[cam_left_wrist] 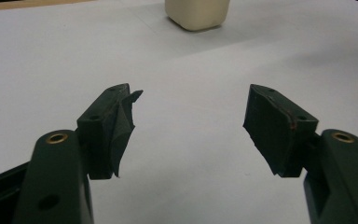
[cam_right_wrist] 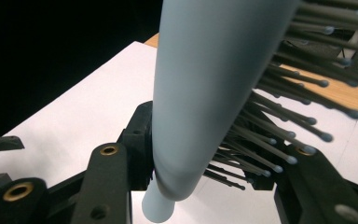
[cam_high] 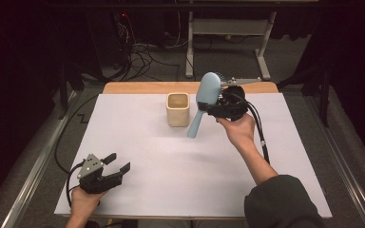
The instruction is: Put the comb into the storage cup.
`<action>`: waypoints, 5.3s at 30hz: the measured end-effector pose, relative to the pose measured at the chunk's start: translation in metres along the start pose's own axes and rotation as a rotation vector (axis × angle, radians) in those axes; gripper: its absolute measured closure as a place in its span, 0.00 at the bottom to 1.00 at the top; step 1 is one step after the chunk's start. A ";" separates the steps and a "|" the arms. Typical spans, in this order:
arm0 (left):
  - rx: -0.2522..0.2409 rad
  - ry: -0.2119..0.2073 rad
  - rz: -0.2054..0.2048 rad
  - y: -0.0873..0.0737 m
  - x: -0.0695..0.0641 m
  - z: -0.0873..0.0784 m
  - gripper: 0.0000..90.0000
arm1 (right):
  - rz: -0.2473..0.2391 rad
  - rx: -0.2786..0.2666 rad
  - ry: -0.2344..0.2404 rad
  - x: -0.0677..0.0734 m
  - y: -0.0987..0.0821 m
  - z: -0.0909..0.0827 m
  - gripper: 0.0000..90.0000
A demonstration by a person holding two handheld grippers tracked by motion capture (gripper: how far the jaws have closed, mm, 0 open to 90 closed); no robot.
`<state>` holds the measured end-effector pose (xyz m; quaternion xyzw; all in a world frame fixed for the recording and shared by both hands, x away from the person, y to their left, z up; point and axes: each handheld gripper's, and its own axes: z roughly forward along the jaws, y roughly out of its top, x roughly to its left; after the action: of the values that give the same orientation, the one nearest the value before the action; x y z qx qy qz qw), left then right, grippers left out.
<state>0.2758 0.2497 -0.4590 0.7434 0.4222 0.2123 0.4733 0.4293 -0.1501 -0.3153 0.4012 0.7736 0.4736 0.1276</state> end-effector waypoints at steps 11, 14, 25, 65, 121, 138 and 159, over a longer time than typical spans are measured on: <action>0.011 0.007 -0.015 -0.001 0.002 0.000 0.36 | 0.003 -0.004 -0.014 0.000 0.015 0.010 0.60; 0.009 0.013 -0.014 -0.001 0.004 0.000 0.36 | 0.004 -0.006 -0.016 0.000 0.019 0.012 0.60; -0.001 0.022 -0.019 -0.001 0.006 -0.001 0.36 | 0.023 -0.013 -0.013 -0.004 0.027 0.014 0.60; -0.008 0.023 -0.026 -0.001 0.007 -0.002 0.37 | -0.003 -0.046 -0.113 0.000 0.073 0.033 0.60; -0.011 0.018 -0.019 0.000 0.006 -0.002 0.37 | 0.006 0.021 -0.186 -0.002 0.058 0.088 0.59; -0.010 0.017 -0.021 0.000 0.006 -0.003 0.37 | 0.014 0.050 -0.192 -0.006 0.047 0.096 0.59; -0.014 0.013 -0.021 0.000 0.006 -0.003 0.37 | 0.006 0.098 -0.192 -0.006 0.035 0.109 0.58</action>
<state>0.2769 0.2560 -0.4585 0.7341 0.4315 0.2153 0.4780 0.5137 -0.0781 -0.3441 0.4530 0.7788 0.3949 0.1798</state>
